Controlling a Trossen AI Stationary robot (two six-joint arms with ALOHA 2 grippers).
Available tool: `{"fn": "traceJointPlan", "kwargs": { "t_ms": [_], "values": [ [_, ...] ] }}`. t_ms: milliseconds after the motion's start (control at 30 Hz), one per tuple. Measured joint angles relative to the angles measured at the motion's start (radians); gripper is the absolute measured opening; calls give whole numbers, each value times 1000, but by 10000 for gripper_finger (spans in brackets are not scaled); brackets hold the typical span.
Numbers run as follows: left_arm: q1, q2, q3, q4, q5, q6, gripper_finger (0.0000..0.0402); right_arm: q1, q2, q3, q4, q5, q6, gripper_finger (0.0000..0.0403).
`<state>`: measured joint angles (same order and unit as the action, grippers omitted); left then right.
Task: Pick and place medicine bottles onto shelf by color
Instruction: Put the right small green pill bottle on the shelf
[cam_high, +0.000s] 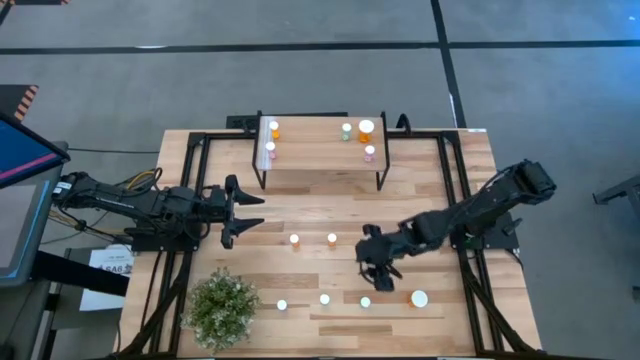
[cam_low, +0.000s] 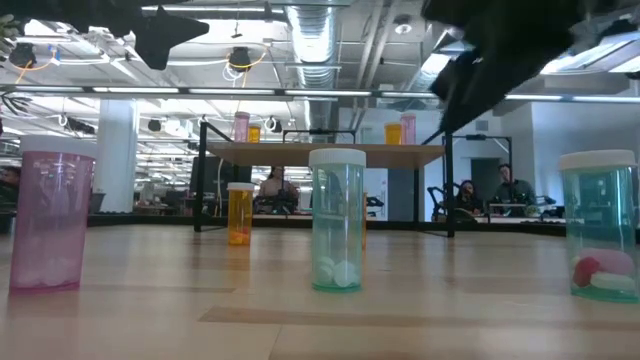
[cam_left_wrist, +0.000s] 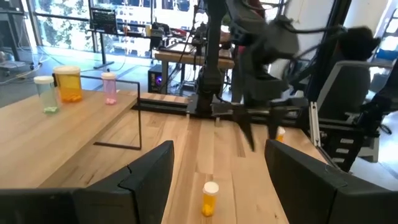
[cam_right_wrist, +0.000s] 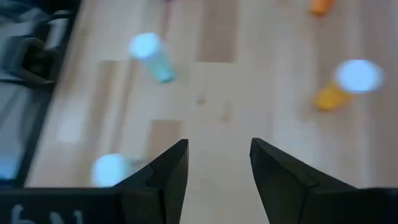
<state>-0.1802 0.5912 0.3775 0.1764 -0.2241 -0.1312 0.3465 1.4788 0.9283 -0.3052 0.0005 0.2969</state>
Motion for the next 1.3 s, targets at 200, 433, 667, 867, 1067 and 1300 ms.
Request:
{"fn": "traceJointPlan", "kwargs": {
  "t_ms": [200,433,667,867,1067,1300],
  "values": [
    [0,0,0,4,0,-3,240,113,0,0,13,5,146,186],
    [0,0,0,7,0,-5,240,223,29,0,30,90,217,186],
    [0,0,0,7,0,-5,240,245,101,60,32,105,203,187],
    [0,0,0,-2,0,-5,240,262,185,100,19,89,143,189],
    [0,0,0,-2,0,-5,240,254,213,119,-47,90,148,189],
    [0,0,0,-6,0,-4,240,254,248,121,-44,89,159,193]
  ]
}}
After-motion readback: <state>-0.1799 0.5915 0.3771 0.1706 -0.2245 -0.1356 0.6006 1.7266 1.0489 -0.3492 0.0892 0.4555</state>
